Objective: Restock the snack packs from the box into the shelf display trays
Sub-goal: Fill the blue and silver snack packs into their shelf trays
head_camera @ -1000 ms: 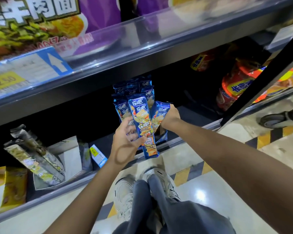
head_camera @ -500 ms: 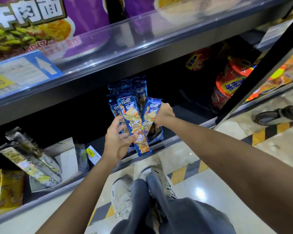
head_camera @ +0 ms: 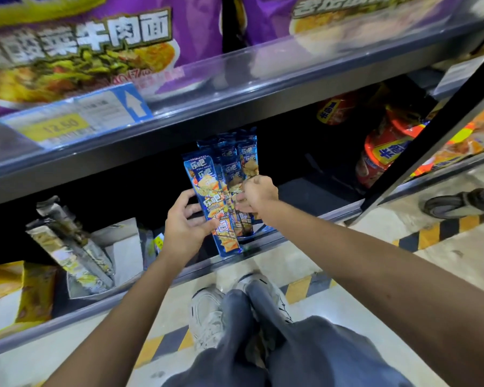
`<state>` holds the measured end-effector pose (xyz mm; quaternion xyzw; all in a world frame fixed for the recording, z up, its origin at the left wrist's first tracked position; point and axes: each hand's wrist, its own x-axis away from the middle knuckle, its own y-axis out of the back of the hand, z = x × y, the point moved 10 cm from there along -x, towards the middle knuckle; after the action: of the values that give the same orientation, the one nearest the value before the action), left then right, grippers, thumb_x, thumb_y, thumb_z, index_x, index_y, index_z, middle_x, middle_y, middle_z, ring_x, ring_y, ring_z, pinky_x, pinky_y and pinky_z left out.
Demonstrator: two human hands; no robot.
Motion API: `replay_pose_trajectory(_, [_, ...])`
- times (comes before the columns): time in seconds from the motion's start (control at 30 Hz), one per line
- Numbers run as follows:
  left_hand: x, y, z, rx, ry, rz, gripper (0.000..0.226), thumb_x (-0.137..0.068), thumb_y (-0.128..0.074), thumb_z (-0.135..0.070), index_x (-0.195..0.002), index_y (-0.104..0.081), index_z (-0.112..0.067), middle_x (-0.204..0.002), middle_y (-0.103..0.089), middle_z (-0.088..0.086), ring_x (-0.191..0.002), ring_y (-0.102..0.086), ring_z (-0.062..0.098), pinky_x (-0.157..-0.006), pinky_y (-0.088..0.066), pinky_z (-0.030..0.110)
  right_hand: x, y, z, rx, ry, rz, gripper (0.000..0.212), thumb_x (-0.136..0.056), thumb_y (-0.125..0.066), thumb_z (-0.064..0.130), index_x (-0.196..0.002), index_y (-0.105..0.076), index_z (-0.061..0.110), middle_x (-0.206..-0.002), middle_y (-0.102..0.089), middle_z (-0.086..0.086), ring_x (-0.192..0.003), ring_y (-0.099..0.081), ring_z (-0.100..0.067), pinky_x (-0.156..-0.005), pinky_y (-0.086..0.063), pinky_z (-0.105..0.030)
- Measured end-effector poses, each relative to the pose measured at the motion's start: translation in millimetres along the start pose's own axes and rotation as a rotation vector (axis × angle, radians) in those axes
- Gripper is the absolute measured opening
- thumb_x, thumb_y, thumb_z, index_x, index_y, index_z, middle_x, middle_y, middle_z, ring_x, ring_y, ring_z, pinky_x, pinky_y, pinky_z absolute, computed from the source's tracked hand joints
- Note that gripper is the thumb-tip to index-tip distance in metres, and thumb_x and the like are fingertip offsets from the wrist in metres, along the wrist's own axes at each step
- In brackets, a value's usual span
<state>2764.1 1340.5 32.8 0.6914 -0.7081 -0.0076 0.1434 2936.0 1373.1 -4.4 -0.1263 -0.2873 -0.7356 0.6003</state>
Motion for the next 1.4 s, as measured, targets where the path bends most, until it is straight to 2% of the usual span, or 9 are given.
replay_pose_trajectory(0.2, [6.9,9.8,-4.9,0.002,0.029,-0.033,0.052,-0.076,-0.068,0.012,-0.113,-0.048,-0.019,-0.104,-0.067,0.01,-0.077,-0.071,0.016,-0.075,-0.059,0.04,14.9,-8.9,12.8,0.346,0.384,0.123,0.014,-0.081,-0.066,0.015,-0.095,-0.07,0.014,-0.085,-0.071,-0.004,-0.086,-0.064,-0.016,-0.085,-0.053,-0.03])
replay_pose_trajectory(0.37, [10.4,-12.8,-32.5,0.008,-0.029,0.04,0.056,-0.075,-0.067,0.016,-0.11,-0.048,-0.024,-0.099,-0.067,0.004,-0.071,-0.07,0.008,-0.068,-0.06,0.032,20.8,-15.7,7.4,0.418,0.448,0.253,0.022,-0.086,-0.05,-0.003,-0.087,-0.067,0.011,-0.089,-0.063,-0.008,-0.083,-0.054,-0.015,-0.065,-0.045,-0.014])
replay_pose_trajectory(0.47, [5.5,-40.6,-51.8,-0.016,-0.063,0.135,0.056,-0.075,-0.065,0.018,-0.115,-0.047,-0.017,-0.093,-0.065,-0.001,-0.068,-0.069,0.003,-0.063,-0.058,0.027,24.8,-10.1,1.0,0.424,0.44,0.356,0.029,-0.088,-0.046,-0.013,-0.113,-0.059,-0.007,-0.105,-0.06,-0.009,-0.09,-0.055,-0.011,-0.088,-0.05,-0.029])
replay_pose_trajectory(0.63, [-2.2,-69.9,-59.3,-0.044,-0.039,0.195,0.05,-0.079,-0.063,0.015,-0.107,-0.047,-0.023,-0.099,-0.065,0.001,-0.071,-0.069,0.006,-0.065,-0.06,0.032,12.2,11.6,-17.5,0.404,0.327,0.404,0.034,-0.088,-0.046,-0.012,-0.078,-0.062,0.015,-0.075,-0.053,0.013,-0.068,-0.047,0.004,-0.056,-0.04,0.0])
replay_pose_trajectory(0.77, [-20.1,-74.8,-46.5,-0.14,0.028,0.096,0.032,-0.083,-0.064,0.007,-0.101,-0.045,-0.013,-0.103,-0.062,0.001,-0.071,-0.063,0.012,-0.063,-0.056,0.026,-2.7,45.4,-24.8,0.42,0.338,0.23,0.032,-0.084,-0.045,-0.01,-0.084,-0.066,0.014,-0.076,-0.06,0.004,-0.067,-0.056,0.002,-0.066,-0.044,-0.005])
replay_pose_trajectory(0.87, [-31.4,-81.4,-33.3,-0.222,0.078,0.058,0.028,-0.085,-0.065,0.0,-0.105,-0.047,-0.009,-0.103,-0.058,0.007,-0.081,-0.06,0.02,-0.075,-0.052,0.033,-11.4,64.8,-36.7,0.468,0.336,0.109,0.02,-0.085,-0.059,0.007,-0.1,-0.069,0.013,-0.081,-0.066,0.002,-0.085,-0.064,-0.014,-0.087,-0.052,-0.029])
replay_pose_trajectory(1.03, [-43.8,-86.6,-16.8,-0.254,0.09,-0.073,0.035,-0.086,-0.065,-0.003,-0.115,-0.046,-0.003,-0.087,-0.059,0.011,-0.093,-0.064,0.03,-0.072,-0.052,0.031,-26.0,81.7,-60.4,0.445,0.175,-0.026,0.03,-0.084,-0.069,0.03,-0.109,-0.065,0.015,-0.099,-0.07,-0.003,-0.103,-0.061,-0.021,-0.089,-0.045,-0.027])
replay_pose_trajectory(1.17, [-41.1,-88.7,-6.6,-0.243,0.09,-0.158,0.041,-0.089,-0.059,0.001,-0.126,-0.041,0.004,-0.122,-0.051,0.017,-0.125,-0.05,0.025,-0.068,-0.04,0.001,-28.6,67.6,-72.7,0.4,0.149,0.007,0.023,-0.085,-0.067,0.024,-0.105,-0.069,0.012,-0.08,-0.066,-0.002,-0.099,-0.063,-0.023,-0.094,-0.048,-0.03])
replay_pose_trajectory(1.4, [-44.7,-93.3,-6.3,-0.52,-0.019,-0.174,0.035,-0.086,-0.067,-0.011,-0.117,-0.055,0.0,-0.114,-0.063,0.014,-0.095,-0.065,0.027,-0.079,-0.048,0.029,-35.2,60.9,-80.8,0.185,0.078,0.008,0.01,-0.084,-0.067,0.024,-0.087,-0.072,0.016,-0.08,-0.071,-0.007,-0.084,-0.068,-0.023,-0.086,-0.056,-0.04])
